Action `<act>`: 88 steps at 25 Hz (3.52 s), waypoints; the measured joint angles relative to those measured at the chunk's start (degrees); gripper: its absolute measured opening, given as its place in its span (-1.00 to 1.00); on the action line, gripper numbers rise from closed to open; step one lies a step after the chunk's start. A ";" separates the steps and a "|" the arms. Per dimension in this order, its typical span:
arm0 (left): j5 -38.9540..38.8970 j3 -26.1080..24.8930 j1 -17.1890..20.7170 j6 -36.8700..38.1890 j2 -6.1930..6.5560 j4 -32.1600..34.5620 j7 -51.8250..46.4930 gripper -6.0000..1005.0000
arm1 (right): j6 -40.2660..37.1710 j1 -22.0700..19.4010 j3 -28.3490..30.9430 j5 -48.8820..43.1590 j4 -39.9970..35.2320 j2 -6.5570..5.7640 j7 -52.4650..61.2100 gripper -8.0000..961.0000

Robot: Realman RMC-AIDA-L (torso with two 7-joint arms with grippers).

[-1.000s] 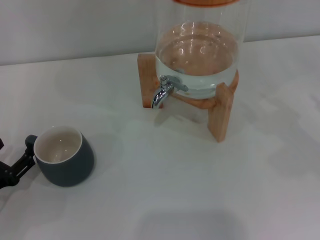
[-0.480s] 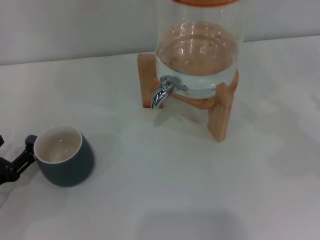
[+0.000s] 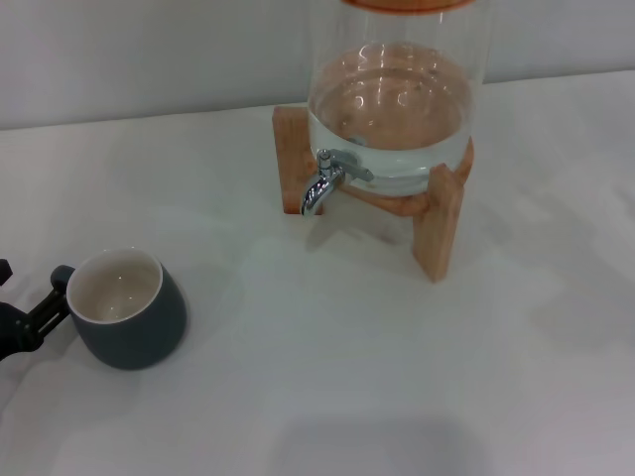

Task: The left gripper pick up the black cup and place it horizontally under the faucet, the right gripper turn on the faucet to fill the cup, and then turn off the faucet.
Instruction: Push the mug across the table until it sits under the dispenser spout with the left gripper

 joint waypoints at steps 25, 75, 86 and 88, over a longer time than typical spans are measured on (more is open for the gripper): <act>0.36 0.24 -0.53 -0.18 -0.21 -0.09 0.14 0.23 | 0.18 -0.12 0.09 0.00 -0.01 0.00 0.02 0.26; 1.74 1.13 -4.38 -2.64 -0.43 -0.49 -0.12 -0.69 | 0.27 -0.08 1.42 0.00 -0.01 0.44 -0.03 0.25; 1.74 4.04 -8.21 -1.51 -0.49 -0.71 -5.06 -0.69 | 1.22 -0.08 1.41 0.00 -0.02 0.57 -0.03 0.25; 1.76 5.42 -9.07 -0.67 -0.36 -0.71 -7.36 -0.69 | 1.23 -0.08 1.41 0.00 -0.03 0.62 -0.07 0.25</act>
